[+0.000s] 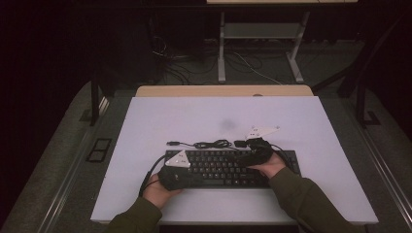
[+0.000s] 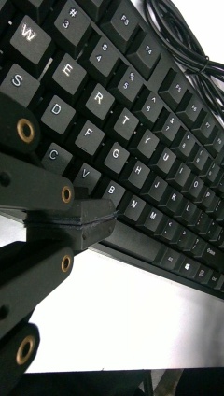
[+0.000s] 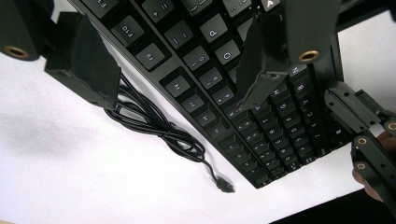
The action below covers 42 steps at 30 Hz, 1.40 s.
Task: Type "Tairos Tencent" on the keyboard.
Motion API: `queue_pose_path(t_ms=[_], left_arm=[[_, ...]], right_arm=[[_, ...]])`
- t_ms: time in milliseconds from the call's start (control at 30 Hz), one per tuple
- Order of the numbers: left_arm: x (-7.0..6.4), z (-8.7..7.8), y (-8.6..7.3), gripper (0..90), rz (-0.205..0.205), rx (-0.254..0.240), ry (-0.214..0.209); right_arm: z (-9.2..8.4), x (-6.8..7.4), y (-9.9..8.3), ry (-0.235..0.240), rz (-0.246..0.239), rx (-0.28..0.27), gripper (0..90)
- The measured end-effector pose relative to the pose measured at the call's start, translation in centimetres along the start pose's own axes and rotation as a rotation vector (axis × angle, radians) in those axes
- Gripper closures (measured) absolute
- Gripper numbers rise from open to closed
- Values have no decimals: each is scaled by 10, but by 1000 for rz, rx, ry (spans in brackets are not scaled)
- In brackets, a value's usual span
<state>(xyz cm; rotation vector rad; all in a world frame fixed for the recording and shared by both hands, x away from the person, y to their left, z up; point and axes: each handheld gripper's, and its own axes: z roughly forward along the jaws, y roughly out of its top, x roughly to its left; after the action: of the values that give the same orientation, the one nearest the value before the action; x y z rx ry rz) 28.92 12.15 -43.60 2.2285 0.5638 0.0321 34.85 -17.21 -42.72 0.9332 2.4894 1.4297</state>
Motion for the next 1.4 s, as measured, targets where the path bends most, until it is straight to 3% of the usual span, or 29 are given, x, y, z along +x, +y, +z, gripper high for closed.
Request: queue_pose_path(t_ms=[333,800,1233,1400], left_arm=[[0,0,0,889,0,-1,3],[3,-8,2,882,-24,-52,12],[9,-12,4,664,-74,-110,47],[9,-12,6,530,-86,-131,63]], right_arm=[[0,0,0,-2,0,-1,302],[-1,1,0,0,4,0,302],[-11,2,-5,45,26,-21,302],[-22,0,-8,64,39,-27,309]])
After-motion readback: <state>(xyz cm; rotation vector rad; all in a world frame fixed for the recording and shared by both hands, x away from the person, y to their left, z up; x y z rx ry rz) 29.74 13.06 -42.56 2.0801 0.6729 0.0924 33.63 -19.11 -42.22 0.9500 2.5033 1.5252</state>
